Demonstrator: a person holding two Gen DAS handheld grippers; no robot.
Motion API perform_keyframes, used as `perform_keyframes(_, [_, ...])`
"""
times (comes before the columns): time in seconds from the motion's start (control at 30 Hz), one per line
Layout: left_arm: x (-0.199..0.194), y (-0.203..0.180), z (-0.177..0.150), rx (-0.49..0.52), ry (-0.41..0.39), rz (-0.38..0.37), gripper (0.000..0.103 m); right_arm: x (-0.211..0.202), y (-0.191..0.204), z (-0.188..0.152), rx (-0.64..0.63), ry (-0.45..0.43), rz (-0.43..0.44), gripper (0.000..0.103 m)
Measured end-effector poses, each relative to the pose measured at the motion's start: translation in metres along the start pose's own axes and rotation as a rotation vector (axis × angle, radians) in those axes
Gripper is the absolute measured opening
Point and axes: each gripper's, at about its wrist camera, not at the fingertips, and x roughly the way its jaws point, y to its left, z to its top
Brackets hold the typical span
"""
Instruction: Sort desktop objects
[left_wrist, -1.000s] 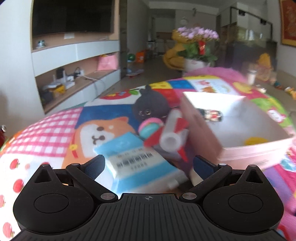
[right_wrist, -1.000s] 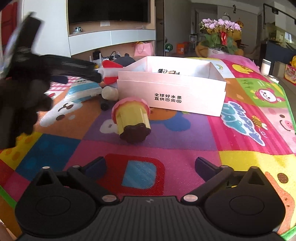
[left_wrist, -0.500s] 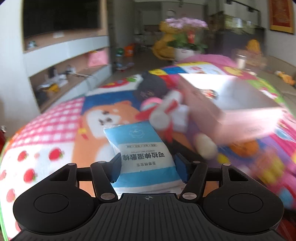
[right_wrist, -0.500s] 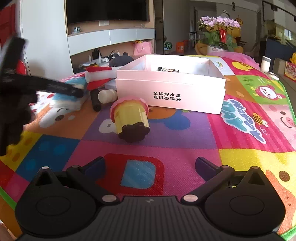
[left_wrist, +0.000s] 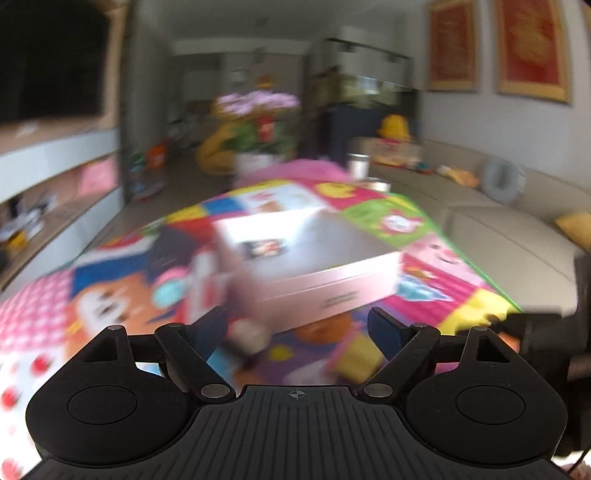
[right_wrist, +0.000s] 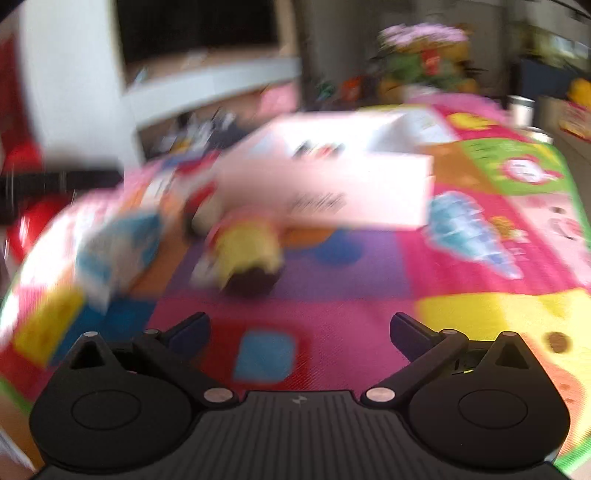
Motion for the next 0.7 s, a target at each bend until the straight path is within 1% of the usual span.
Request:
perform_keyframes(0.03, [0.011,-0.012,0.0,0.044,0.005,-0.023,0.088,-0.01,-0.009,0.004,0.032,-0.041,-0.032,0.103])
perform_keyframes(0.1, [0.032,-0.029,-0.007,0.107,0.038,-0.039,0.086,-0.026,-0.024,0.012,0.08,-0.107,-0.116,0.103])
perform_keyframes(0.17, [0.055,-0.046,-0.016,0.176,0.089,-0.045,0.079,-0.039,-0.039,0.016,0.12,-0.15,-0.177,0.103])
perform_keyframes(0.2, [0.065,-0.054,-0.021,0.21,0.108,-0.042,0.077,-0.043,-0.045,0.017,0.132,-0.16,-0.195,0.103])
perform_keyframes(0.23, [0.07,-0.058,-0.024,0.232,0.119,-0.036,0.071,-0.046,-0.049,0.017,0.142,-0.166,-0.212,0.103])
perform_keyframes(0.27, [0.075,-0.061,-0.027,0.249,0.127,-0.019,0.058,-0.048,-0.053,0.015,0.148,-0.165,-0.226,0.103])
perform_keyframes(0.37, [0.078,-0.063,-0.031,0.3,0.131,0.021,0.055,-0.046,-0.059,0.008,0.153,-0.149,-0.235,0.103])
perform_keyframes(0.4, [0.077,-0.065,-0.033,0.334,0.126,0.032,0.055,-0.044,-0.059,0.006,0.155,-0.142,-0.235,0.103])
perform_keyframes(0.43, [0.073,-0.068,-0.035,0.379,0.116,0.042,0.051,-0.041,-0.058,0.004,0.157,-0.134,-0.234,0.103])
perform_keyframes(0.5, [0.066,-0.077,-0.041,0.469,0.096,0.052,0.049,-0.036,-0.058,0.002,0.162,-0.122,-0.229,0.103])
perform_keyframes(0.57, [0.06,-0.086,-0.048,0.549,0.077,0.047,0.048,-0.033,-0.055,0.002,0.164,-0.115,-0.225,0.103])
perform_keyframes(0.6, [0.058,-0.089,-0.049,0.569,0.074,0.037,0.049,-0.032,-0.055,0.002,0.165,-0.114,-0.224,0.103])
perform_keyframes(0.7, [0.056,-0.097,-0.049,0.558,0.065,-0.013,0.055,-0.034,-0.051,0.005,0.156,-0.121,-0.216,0.103])
